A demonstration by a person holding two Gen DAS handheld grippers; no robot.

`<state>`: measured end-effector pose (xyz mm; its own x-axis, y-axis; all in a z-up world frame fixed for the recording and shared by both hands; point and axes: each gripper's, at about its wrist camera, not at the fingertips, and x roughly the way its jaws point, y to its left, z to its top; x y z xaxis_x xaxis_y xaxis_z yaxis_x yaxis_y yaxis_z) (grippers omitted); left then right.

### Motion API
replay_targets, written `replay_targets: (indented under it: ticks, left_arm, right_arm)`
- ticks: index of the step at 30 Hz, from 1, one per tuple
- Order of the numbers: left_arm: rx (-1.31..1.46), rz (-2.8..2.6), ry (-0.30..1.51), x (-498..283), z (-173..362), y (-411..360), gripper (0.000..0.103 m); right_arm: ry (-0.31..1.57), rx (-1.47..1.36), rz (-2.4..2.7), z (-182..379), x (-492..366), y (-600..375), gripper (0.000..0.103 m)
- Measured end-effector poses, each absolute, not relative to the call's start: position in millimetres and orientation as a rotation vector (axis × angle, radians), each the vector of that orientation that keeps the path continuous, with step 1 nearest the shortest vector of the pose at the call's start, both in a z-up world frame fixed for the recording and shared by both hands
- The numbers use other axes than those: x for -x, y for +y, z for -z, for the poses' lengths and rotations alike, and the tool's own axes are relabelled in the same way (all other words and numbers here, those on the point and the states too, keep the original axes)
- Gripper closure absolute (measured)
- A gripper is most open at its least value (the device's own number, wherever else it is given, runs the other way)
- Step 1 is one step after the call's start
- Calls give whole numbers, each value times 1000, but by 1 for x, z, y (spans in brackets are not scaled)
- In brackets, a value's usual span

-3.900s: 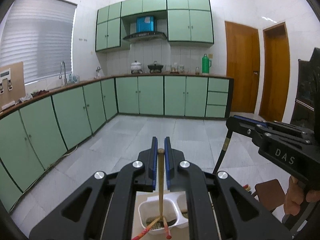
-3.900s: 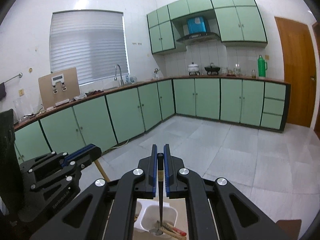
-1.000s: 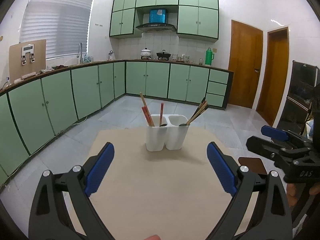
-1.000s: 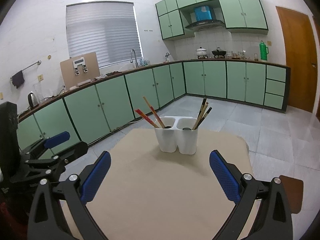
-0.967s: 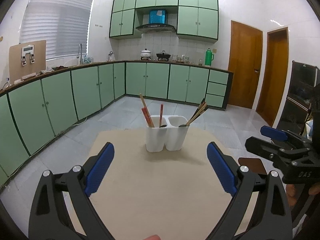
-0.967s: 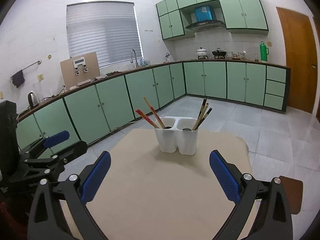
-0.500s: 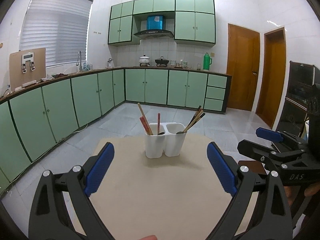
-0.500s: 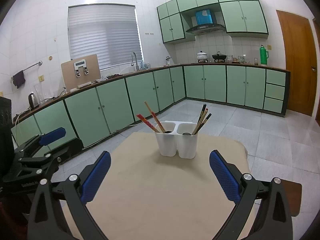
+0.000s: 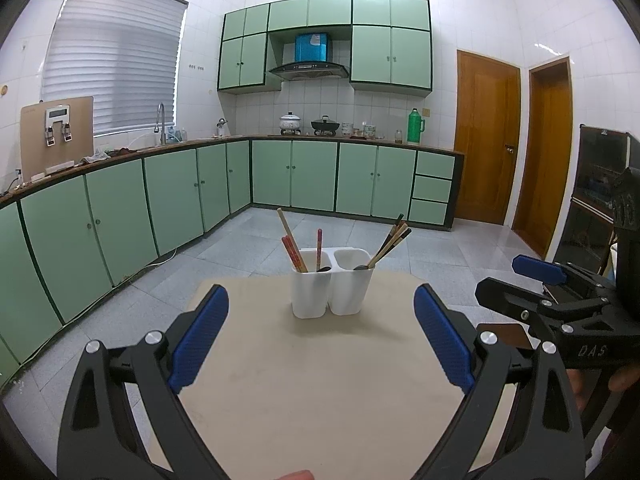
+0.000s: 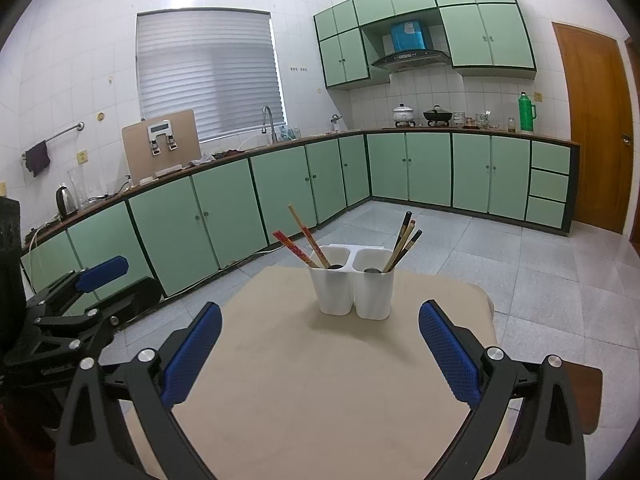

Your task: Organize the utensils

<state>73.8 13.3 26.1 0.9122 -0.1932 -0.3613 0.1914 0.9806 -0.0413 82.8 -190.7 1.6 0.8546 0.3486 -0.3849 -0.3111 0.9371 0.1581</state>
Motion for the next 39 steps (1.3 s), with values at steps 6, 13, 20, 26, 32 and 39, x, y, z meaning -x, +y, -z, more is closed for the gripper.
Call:
replay_targets:
  ticks: [6,13,20,26,32,39]
  left_arm:
    - [6,198,371,-73,-26,14,12]
    - [7,198,372,-73,-26,14,12]
    - [6,198,371,-74,-26,14,12]
    - [6,198,372,-74,-26,14,12]
    - [7,198,370,-73,-26,15,12]
    - [6,198,370,-73,-26,15,12]
  right_arm:
    - [421,-91,-348,-2,-83,-191,6]
    - [421,-90,-348,-3,-83,-190,6]
    - [422,-93,-347,-5,-83,-190,6]
    - [422,-92,-347,-5,-83,-190,6]
    - [421,-92,-348,-4,-83,-190,6]
    - [420,-91,-347,-6,-82,-190,6]
